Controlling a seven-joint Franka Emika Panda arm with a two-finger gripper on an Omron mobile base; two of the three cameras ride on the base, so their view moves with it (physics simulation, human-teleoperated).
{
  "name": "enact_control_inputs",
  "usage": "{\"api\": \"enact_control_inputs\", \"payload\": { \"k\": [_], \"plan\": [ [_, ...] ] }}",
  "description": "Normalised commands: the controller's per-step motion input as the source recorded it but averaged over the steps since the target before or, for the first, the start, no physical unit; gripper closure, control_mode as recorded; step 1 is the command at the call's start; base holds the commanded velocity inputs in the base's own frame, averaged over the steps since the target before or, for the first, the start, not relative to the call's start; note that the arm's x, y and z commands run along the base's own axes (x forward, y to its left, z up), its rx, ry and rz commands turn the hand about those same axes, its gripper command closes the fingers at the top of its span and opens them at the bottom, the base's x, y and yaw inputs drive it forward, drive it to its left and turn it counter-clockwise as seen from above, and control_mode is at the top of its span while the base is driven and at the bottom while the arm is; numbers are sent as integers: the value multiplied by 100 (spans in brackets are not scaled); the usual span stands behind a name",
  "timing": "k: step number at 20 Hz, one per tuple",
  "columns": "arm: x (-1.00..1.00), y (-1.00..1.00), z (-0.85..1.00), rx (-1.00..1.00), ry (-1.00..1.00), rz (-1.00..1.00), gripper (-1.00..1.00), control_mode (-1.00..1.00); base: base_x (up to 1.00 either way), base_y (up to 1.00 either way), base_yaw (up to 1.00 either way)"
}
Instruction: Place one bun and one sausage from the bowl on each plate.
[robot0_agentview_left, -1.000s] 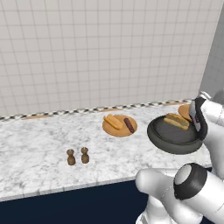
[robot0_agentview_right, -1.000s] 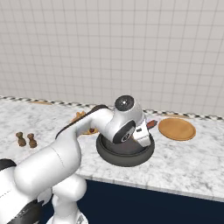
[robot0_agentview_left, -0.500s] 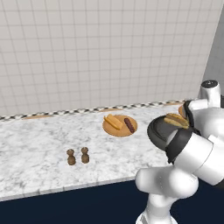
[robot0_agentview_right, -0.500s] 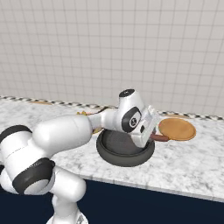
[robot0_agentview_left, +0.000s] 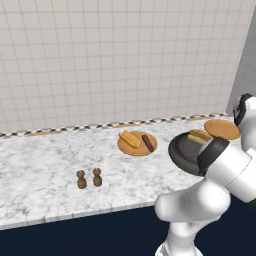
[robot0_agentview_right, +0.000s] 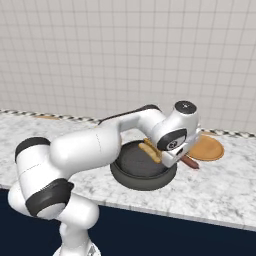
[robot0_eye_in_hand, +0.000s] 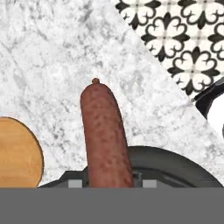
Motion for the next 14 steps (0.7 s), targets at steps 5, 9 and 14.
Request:
{"api": "enact_control_inputs", "payload": {
  "k": [5, 9, 14],
  "plan": [
    [41, 1, -2, -3, -44, -10, 100, -100, 0, 0, 0],
    [64, 27, 0, -12, -10, -28, 100, -100, 0, 0, 0],
    [58, 30, 0, -11, 12, -16, 100, -100, 0, 0, 0]
  ]
}}
